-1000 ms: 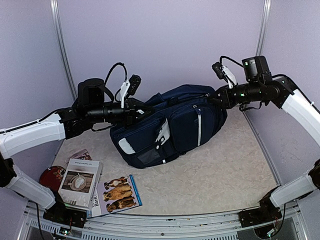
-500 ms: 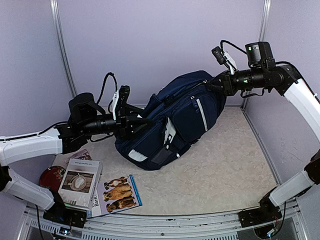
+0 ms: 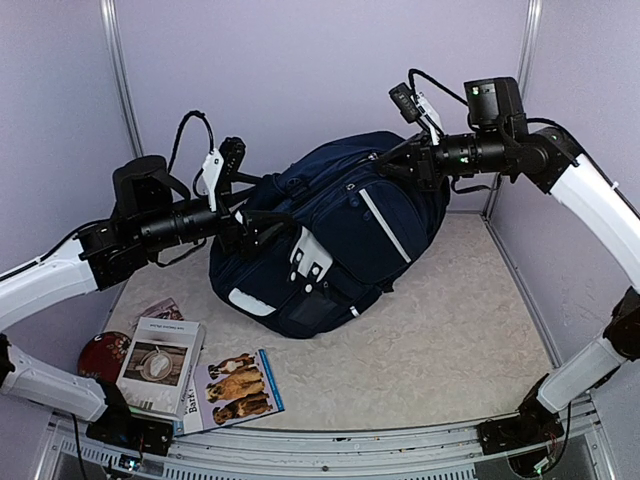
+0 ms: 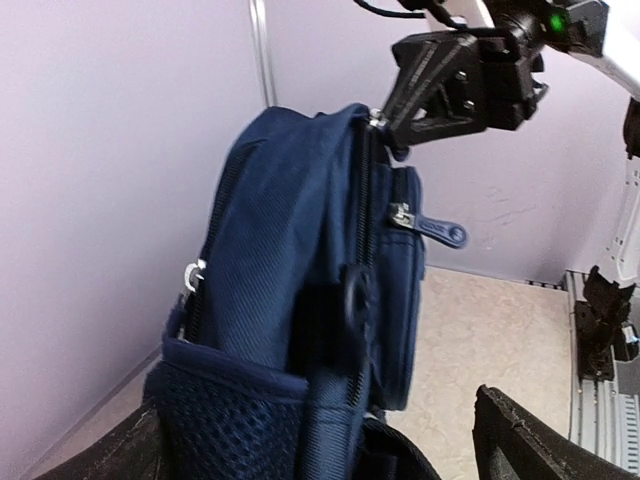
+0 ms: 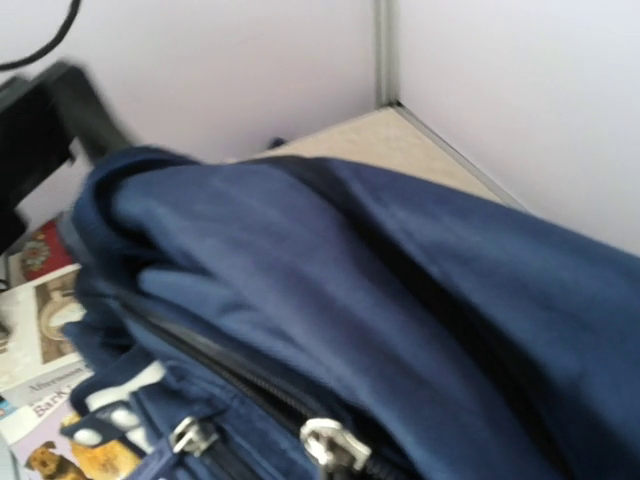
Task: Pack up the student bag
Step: Unzip the largest pocket of the student bag, then hold the largest pocket of the student bag.
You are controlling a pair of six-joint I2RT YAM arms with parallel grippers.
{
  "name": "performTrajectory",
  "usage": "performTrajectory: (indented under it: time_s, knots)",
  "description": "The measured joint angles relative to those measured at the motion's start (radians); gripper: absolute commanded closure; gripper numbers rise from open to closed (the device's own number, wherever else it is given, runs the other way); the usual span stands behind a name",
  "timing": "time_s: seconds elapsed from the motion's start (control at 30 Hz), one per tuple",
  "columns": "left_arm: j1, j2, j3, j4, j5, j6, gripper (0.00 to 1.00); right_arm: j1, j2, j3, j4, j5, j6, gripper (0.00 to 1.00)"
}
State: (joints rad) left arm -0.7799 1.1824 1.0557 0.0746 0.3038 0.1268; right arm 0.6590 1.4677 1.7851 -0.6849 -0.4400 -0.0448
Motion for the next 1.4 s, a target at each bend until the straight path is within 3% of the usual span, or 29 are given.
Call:
performTrajectory:
  time_s: [0.3,0.6,0.67,0.77,0.83,0.9,1.0,1.07,1.13,1.3,1.4]
  knots:
    - [0.034,0.068,0.302,-0.111,-0.025,0.009,0.01,0.065,0.037,-0.001,0.066,-0.097,-0.045,1.00]
    - [0.023,0.226,0.442,-0.249,0.023,0.001,0.05,0.078,0.043,-0.001,0.076,-0.123,-0.057,1.00]
    - [0.013,0.255,0.441,-0.287,0.031,-0.006,0.13,0.078,0.046,-0.001,0.079,-0.123,-0.060,1.00]
    - [0.008,0.272,0.441,-0.305,0.039,-0.023,0.41,0.078,0.051,-0.001,0.084,-0.123,-0.062,1.00]
    - [0.010,0.272,0.441,-0.303,0.056,-0.026,0.53,0.079,0.056,-0.001,0.092,-0.122,-0.063,1.00]
    - [0.011,0.271,0.441,-0.299,0.077,-0.031,0.54,0.078,0.060,-0.001,0.094,-0.119,-0.063,1.00]
    - [0.013,0.270,0.435,-0.288,0.121,-0.037,0.44,0.079,0.060,-0.001,0.094,-0.117,-0.066,1.00]
    - [0.017,0.267,0.423,-0.268,0.144,-0.042,0.43,0.079,0.060,-0.001,0.094,-0.112,-0.068,1.00]
    - [0.018,0.265,0.415,-0.251,0.156,-0.048,0.55,0.079,0.060,-0.001,0.094,-0.106,-0.069,1.00]
    - [0.017,0.265,0.405,-0.225,0.159,-0.064,1.00,0.082,0.060,-0.001,0.094,-0.101,-0.071,1.00]
    - [0.016,0.265,0.399,-0.216,0.166,-0.062,1.00,0.082,0.060,-0.002,0.093,-0.099,-0.071,1.00]
